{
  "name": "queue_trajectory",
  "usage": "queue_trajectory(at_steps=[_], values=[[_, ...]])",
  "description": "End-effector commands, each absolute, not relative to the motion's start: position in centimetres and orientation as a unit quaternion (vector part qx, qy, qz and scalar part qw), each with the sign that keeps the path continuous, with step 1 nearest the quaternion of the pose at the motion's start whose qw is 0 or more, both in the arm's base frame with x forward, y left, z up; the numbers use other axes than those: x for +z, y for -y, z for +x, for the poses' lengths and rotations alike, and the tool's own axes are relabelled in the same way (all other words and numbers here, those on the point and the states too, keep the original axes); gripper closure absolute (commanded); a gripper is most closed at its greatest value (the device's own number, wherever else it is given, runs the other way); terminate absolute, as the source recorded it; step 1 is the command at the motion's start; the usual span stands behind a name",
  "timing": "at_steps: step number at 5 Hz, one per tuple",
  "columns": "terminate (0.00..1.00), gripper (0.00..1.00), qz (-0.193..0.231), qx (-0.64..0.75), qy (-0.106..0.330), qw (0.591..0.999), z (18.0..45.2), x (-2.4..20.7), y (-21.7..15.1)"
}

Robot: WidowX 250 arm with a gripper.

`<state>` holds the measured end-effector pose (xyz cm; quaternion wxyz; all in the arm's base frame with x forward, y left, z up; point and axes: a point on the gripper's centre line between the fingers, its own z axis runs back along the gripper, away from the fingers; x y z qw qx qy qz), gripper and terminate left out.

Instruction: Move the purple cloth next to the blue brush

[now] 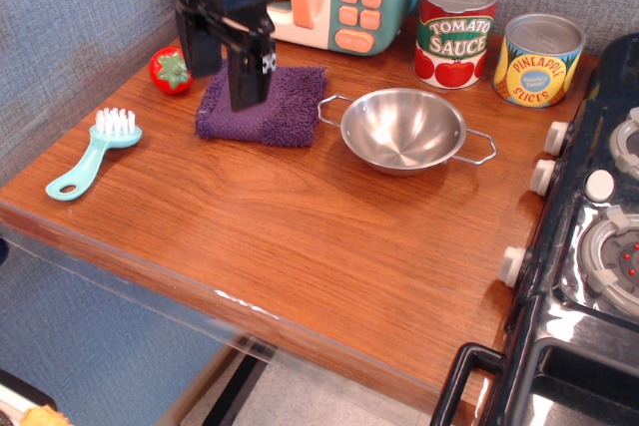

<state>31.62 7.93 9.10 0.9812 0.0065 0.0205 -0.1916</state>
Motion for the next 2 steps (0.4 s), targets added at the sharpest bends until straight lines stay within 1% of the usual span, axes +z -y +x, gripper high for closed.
queue_trajectory(at_steps=[1,2], values=[[0.00,0.00,0.006,-0.093,0.041,0.995,37.1,9.6,-11.2],[0.00,0.00,0.010,-0.048,0.044,0.998,39.0,7.8,-12.4]])
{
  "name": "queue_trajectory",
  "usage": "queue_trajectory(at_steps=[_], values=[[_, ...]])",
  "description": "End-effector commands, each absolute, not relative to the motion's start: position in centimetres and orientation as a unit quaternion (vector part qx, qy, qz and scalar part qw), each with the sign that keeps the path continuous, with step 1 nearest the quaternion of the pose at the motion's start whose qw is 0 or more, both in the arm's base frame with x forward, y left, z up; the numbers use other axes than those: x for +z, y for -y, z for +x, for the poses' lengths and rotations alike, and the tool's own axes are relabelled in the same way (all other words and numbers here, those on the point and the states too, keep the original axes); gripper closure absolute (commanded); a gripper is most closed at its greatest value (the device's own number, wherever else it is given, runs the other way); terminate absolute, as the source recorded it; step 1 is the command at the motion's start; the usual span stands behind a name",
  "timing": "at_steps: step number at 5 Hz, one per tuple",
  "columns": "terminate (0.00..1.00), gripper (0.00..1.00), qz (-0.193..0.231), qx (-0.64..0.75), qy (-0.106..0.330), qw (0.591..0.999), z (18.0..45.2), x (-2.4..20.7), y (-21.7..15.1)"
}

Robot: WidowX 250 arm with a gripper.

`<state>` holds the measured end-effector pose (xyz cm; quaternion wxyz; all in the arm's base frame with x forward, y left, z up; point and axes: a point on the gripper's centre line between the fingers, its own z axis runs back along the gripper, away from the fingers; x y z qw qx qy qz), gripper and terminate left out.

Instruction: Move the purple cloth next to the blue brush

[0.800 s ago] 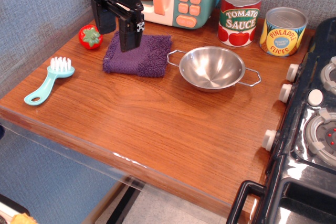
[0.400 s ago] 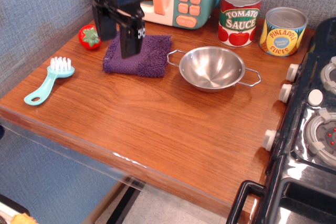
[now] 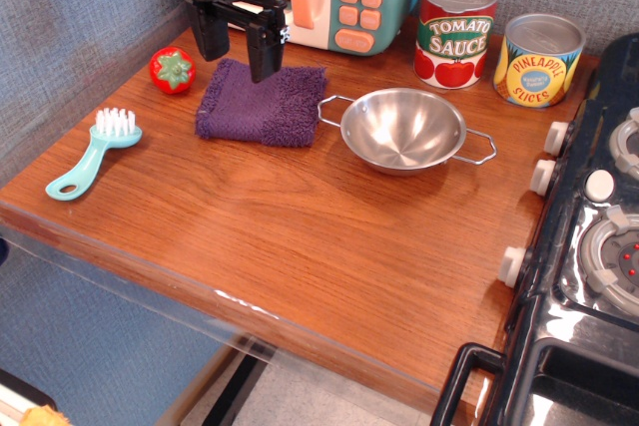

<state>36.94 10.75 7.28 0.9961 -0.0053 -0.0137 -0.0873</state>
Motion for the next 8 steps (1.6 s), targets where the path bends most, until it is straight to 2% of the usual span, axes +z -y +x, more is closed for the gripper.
queue_trajectory(at_steps=[1,3,4,6,7,8], values=[[0.00,0.00,0.023,-0.039,0.040,0.998,39.6,5.9,-12.2],[0.00,0.00,0.039,-0.034,0.037,0.998,39.3,3.2,-11.3],[0.00,0.00,0.045,-0.059,0.019,0.997,37.7,2.7,-10.8],[0.00,0.00,0.045,-0.112,0.002,0.993,31.5,4.6,-10.9],[0.00,0.00,0.022,-0.133,-0.006,0.991,27.3,5.5,-11.4],[0.00,0.00,0.021,-0.158,-0.022,0.987,24.3,5.5,-11.3]])
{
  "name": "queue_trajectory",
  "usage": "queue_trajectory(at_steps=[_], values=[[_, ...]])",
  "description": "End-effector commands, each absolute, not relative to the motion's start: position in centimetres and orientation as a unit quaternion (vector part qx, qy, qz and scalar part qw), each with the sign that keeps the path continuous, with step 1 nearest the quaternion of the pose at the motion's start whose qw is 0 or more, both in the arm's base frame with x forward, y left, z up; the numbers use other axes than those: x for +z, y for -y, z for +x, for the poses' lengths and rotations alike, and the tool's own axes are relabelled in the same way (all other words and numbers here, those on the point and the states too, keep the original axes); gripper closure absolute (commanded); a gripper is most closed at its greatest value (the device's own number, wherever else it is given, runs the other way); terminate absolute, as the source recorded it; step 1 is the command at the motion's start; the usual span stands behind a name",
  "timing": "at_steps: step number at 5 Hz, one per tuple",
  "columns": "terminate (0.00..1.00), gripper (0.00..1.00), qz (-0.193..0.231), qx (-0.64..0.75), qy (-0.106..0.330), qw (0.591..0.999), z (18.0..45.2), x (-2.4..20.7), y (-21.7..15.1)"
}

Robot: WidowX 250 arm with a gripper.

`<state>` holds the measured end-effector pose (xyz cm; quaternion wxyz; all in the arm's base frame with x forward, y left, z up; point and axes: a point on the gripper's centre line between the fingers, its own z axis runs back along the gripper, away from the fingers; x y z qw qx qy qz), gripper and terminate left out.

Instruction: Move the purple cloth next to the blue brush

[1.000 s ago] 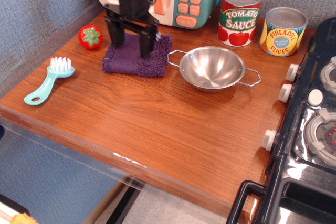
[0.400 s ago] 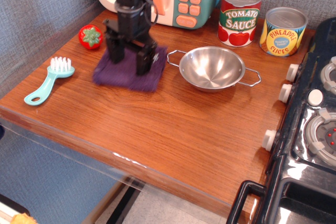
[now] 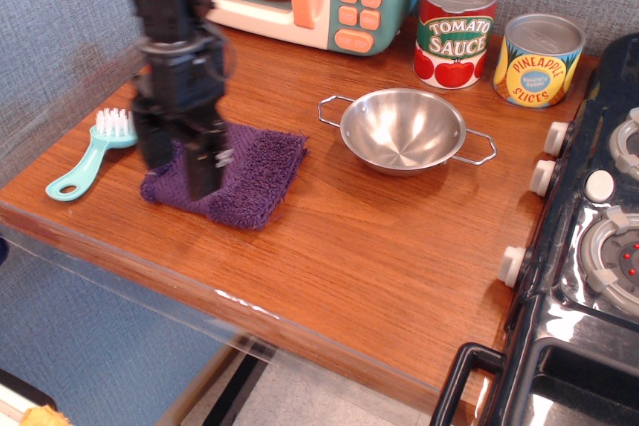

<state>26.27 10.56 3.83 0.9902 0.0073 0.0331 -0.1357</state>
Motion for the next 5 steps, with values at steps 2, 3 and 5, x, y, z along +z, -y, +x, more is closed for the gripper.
queue_trajectory(at_steps=[2,3,5], values=[[0.00,0.00,0.009,-0.161,0.068,0.984,25.2,10.8,-10.1],[0.00,0.00,0.003,-0.154,0.085,0.984,25.2,12.4,-9.9],[1.00,0.00,0.003,-0.154,0.085,0.984,25.2,12.4,-9.9]])
